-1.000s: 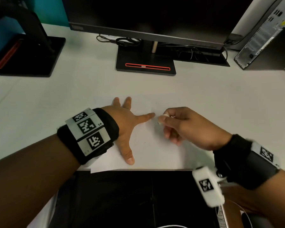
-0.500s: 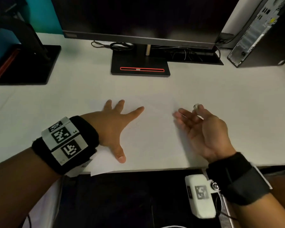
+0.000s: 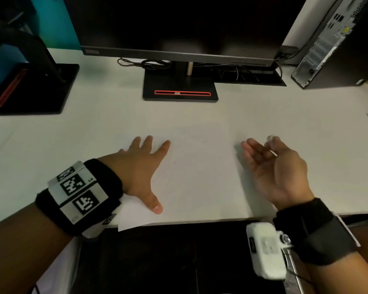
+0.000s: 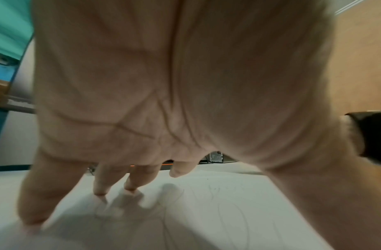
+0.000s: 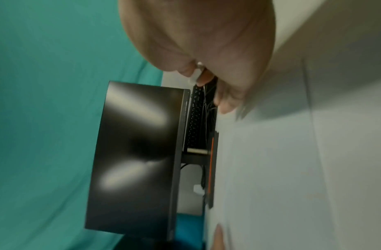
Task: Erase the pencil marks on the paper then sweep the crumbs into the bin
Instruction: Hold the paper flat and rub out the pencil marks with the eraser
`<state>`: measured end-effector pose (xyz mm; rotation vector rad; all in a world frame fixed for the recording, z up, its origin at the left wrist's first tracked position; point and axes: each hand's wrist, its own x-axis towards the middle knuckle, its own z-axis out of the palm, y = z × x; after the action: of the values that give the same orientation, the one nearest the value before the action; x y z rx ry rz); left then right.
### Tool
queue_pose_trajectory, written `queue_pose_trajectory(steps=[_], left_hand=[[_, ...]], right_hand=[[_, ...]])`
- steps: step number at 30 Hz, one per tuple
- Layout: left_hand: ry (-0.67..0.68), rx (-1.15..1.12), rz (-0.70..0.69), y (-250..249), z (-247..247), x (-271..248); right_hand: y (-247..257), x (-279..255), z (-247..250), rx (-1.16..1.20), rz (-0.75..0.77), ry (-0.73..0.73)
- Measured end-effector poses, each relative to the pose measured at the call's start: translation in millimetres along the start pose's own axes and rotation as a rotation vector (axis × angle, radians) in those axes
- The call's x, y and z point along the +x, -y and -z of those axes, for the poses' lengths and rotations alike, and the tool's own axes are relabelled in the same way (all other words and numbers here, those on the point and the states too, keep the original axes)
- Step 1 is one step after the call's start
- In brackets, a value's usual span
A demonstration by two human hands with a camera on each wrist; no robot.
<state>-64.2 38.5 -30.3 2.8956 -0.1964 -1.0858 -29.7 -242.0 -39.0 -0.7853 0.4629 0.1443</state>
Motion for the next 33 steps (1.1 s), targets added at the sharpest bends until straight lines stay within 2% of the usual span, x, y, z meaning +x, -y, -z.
queue_pose_trajectory(steps=[1, 3, 5, 7, 8, 10, 12, 13, 14, 15, 16, 20, 22, 24, 27, 29, 31, 33], left_hand=[[0.006, 0.004, 0.009, -0.8, 1.3, 0.3], [0.036, 0.0, 0.034, -3.9, 3.9, -0.3], [0.048, 0.005, 0.048, -6.9, 5.1, 0.5], [0.05, 0.015, 0.058, -8.1, 5.1, 0.3], [0.054, 0.011, 0.063, -8.0, 5.0, -0.3], [0.065, -0.002, 0.064, -8.1, 4.1, -2.0], [0.068, -0.004, 0.063, -7.4, 2.3, -3.8], [0.069, -0.006, 0.061, -7.8, 1.3, -4.3], [0.068, -0.008, 0.054, -9.2, 0.3, -4.2], [0.066, -0.01, 0.046, -11.0, -0.9, -3.7], [0.063, -0.01, 0.039, -12.3, -2.0, -3.3], [0.048, 0.012, 0.017, -13.4, -6.5, -3.8], [0.049, 0.023, 0.022, -13.2, -7.0, -5.2], [0.052, 0.015, 0.039, -12.9, -6.9, -7.2], [0.049, 0.026, 0.055, -13.1, -5.0, -8.3], [0.052, 0.049, 0.058, -14.0, -4.3, -7.6], [0.052, 0.059, 0.059, -13.1, -4.0, -7.4], [0.058, 0.051, 0.059, -11.8, -3.7, -8.7]], right_hand=[[-1.3, -7.4, -1.9, 0.02, -0.049, 0.04], [-21.0, -27.1, -5.1, -0.062, -0.274, 0.183], [-46.6, -47.3, -6.1, -0.326, -0.527, 0.363], [-60.0, -49.7, -7.0, -0.523, -0.664, 0.465], [-58.9, -43.0, -9.1, -0.518, -0.654, 0.435], [-47.5, -17.3, -12.8, -0.337, -0.529, 0.252], [-31.0, 5.4, -17.6, -0.122, -0.278, 0.05], [-25.5, 10.5, -20.4, -0.064, -0.161, -0.016], [-23.3, 10.4, -22.2, -0.034, -0.103, -0.019], [-25.6, 3.9, -25.6, -0.026, -0.115, 0.043], [-32.7, -4.2, -28.6, -0.05, -0.194, 0.124], [-69.1, -39.0, -36.5, -0.536, -0.681, 0.492], [-68.5, -26.6, -35.2, -0.561, -0.758, 0.524], [-54.2, 0.3, -37.7, -0.437, -0.68, 0.363], [-24.8, 36.2, -41.7, -0.177, -0.27, 0.08], [-12.6, 40.7, -39.1, -0.062, -0.081, 0.002], [-19.1, 31.8, -38.0, -0.061, -0.132, 0.118], [-40.4, 11.3, -40.4, -0.229, -0.329, 0.264]])
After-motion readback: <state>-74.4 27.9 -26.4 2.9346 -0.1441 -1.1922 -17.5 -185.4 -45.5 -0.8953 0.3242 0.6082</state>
